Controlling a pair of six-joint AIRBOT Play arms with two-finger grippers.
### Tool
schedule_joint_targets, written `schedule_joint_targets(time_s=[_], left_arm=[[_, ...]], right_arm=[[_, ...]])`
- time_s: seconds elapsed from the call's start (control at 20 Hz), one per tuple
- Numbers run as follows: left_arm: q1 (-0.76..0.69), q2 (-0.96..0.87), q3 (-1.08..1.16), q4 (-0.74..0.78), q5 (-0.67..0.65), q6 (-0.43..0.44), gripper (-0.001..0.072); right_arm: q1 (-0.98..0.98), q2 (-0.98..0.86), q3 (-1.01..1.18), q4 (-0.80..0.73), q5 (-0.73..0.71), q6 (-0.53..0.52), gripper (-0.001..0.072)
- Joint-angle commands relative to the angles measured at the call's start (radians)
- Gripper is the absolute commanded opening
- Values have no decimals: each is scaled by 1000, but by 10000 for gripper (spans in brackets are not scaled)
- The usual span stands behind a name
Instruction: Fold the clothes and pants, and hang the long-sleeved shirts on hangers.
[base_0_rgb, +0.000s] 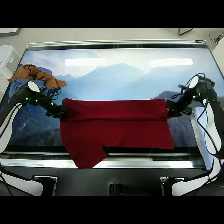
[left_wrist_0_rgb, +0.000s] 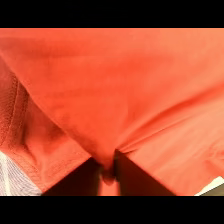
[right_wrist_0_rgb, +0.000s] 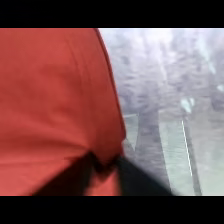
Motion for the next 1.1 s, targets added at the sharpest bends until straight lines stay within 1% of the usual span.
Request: schedule_joint_targets(time_s=[0.0, 0.05, 0.1, 0.15, 0.2, 0.3, 0.45, 0.5, 0.55, 0.65, 0.8, 1.0, 1.05], left_arm=[[18, 3, 21, 0, -69, -5, 546], [35, 9, 44, 0, -127, -4, 610], [58, 23, 61, 0, -173, -3, 609], [86, 53, 59, 0, -191, -5, 597], [112, 91, 42, 0, -180, -13, 576], [148, 192, -77, 0, -116, -18, 576], [158, 346, -427, -1, 17, 12, 575], [158, 393, -552, -16, 61, 34, 575], [158, 432, -648, -48, 84, 74, 575], [158, 496, -785, -114, 115, 122, 574], [145, 511, -879, -141, 151, 146, 574], [90, 510, -904, -216, 217, 145, 571], [73, 510, -904, -237, 241, 132, 570]], right_arm=[[-9, 12, 10, 12, 34, -7, 536], [-29, 28, 31, 11, 59, -29, 544], [-61, 54, 48, 10, 82, -39, 546], [-106, 86, 52, 12, 106, -37, 546], [-150, 112, 51, 14, 134, -33, 546], [-214, 153, 29, 14, 194, -48, 546], [-232, 211, -77, 13, 176, -82, 546], [-230, 223, -110, 25, 162, -83, 546], [-230, 228, -137, 42, 156, -84, 546], [-230, 229, -164, 57, 158, -84, 546], [-230, 229, -173, 67, 155, -84, 545], [-230, 229, -173, 67, 154, -85, 544], [-230, 229, -173, 67, 154, -85, 544]])
